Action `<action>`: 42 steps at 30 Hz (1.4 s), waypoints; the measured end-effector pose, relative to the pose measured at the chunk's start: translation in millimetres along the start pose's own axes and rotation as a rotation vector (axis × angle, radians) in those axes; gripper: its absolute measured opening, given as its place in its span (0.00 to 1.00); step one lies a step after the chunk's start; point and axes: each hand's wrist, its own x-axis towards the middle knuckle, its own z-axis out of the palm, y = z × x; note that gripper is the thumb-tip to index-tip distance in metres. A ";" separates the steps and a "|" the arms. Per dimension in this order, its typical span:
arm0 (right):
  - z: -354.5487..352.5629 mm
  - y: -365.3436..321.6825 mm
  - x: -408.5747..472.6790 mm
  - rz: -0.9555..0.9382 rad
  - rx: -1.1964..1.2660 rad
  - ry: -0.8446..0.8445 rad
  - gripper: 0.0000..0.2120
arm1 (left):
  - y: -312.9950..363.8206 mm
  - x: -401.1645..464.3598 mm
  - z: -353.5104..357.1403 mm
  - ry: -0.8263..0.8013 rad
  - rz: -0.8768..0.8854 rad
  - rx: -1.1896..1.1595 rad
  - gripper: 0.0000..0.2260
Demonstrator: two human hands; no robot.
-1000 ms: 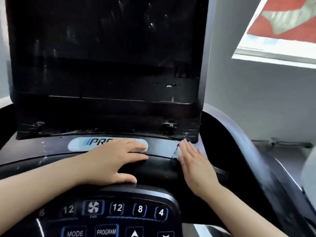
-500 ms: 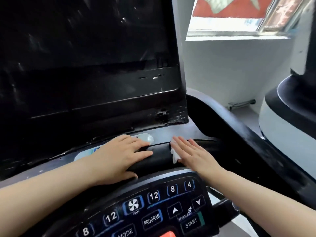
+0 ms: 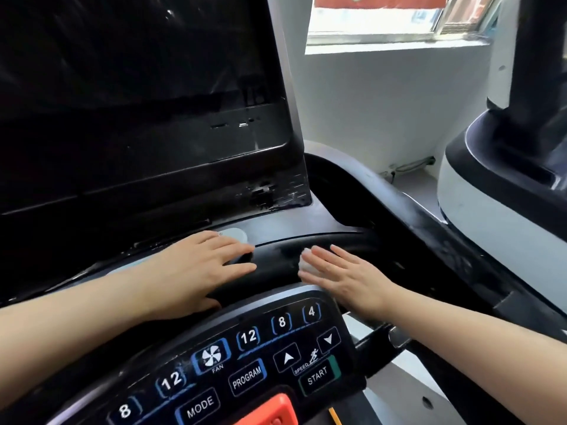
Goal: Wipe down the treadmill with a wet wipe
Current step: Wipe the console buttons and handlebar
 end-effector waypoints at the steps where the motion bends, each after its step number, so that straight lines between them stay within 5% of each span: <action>1: 4.0 2.8 -14.2 -0.006 -0.016 -0.004 0.30 | 0.5 -0.5 -0.4 -0.002 0.004 0.009 0.39; 6: 1.6 17.9 0.2 0.030 -0.088 0.080 0.25 | 2.0 -2.6 0.4 -0.030 0.054 0.051 0.42; 10: -6.2 15.3 33.2 -0.249 -0.124 0.120 0.32 | 4.0 -0.4 -4.3 -0.040 0.092 0.104 0.44; 14: 3.5 45.4 -5.0 -0.526 -0.273 -0.009 0.24 | 7.1 -6.0 -7.5 -0.026 0.100 0.127 0.45; 20: -2.3 34.1 19.1 -0.342 -0.184 0.135 0.25 | 13.4 -10.0 -2.7 0.058 0.090 0.118 0.32; 25: 1.6 34.5 14.2 -0.553 -0.271 0.044 0.22 | 15.8 -11.9 0.6 0.090 0.091 0.133 0.27; 32: 0.9 86.2 -8.9 -0.633 -0.363 -0.063 0.27 | 19.2 -12.8 7.7 0.091 0.040 0.124 0.30; 39: 11.7 49.4 -2.2 -0.709 -0.291 -0.038 0.22 | 21.8 -9.5 6.0 0.095 0.041 0.151 0.29; 42: 1.0 62.4 -14.9 -0.597 -0.243 -0.070 0.24 | 22.3 -8.3 2.5 0.070 0.042 0.155 0.30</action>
